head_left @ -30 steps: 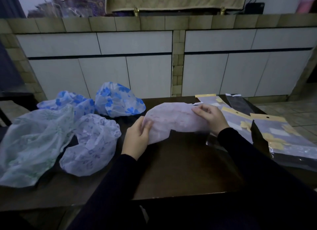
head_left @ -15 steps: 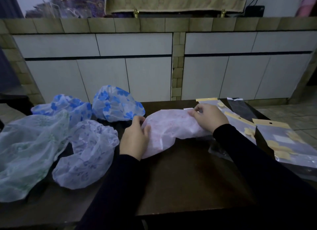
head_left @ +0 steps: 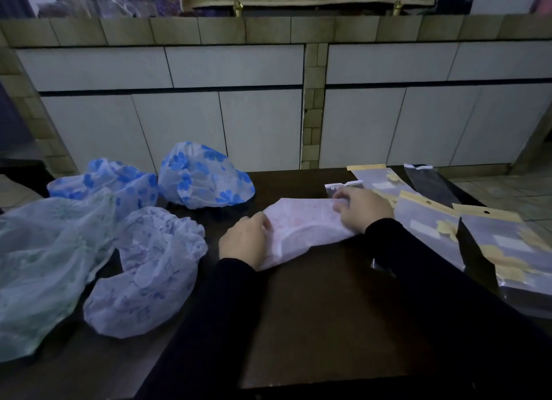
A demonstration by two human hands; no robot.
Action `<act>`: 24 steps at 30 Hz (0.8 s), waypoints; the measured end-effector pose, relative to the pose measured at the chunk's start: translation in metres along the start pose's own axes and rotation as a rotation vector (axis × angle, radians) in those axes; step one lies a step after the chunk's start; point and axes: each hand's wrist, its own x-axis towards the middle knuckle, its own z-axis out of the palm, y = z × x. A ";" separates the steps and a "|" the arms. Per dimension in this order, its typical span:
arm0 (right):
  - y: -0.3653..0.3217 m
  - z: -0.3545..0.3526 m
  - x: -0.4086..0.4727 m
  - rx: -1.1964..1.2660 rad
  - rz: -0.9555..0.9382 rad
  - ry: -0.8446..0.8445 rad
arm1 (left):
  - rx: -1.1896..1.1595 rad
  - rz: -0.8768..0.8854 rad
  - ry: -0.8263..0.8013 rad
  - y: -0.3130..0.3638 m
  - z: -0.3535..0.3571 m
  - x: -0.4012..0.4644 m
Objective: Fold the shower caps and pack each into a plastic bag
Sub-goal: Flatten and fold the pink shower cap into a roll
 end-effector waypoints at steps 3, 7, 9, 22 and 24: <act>0.002 0.001 0.004 -0.072 -0.029 0.021 | -0.012 0.038 -0.029 -0.004 0.001 0.001; -0.011 0.007 0.007 -0.154 -0.100 0.136 | 0.014 0.026 0.056 -0.002 0.000 0.000; -0.023 0.009 0.007 -0.199 -0.169 0.192 | 0.026 0.021 0.064 0.000 -0.003 0.000; -0.039 0.030 0.014 0.139 -0.215 -0.097 | 0.099 -0.212 0.047 0.020 0.006 0.021; -0.038 0.034 0.016 0.176 -0.190 -0.113 | 0.048 -0.208 0.073 0.017 0.006 0.023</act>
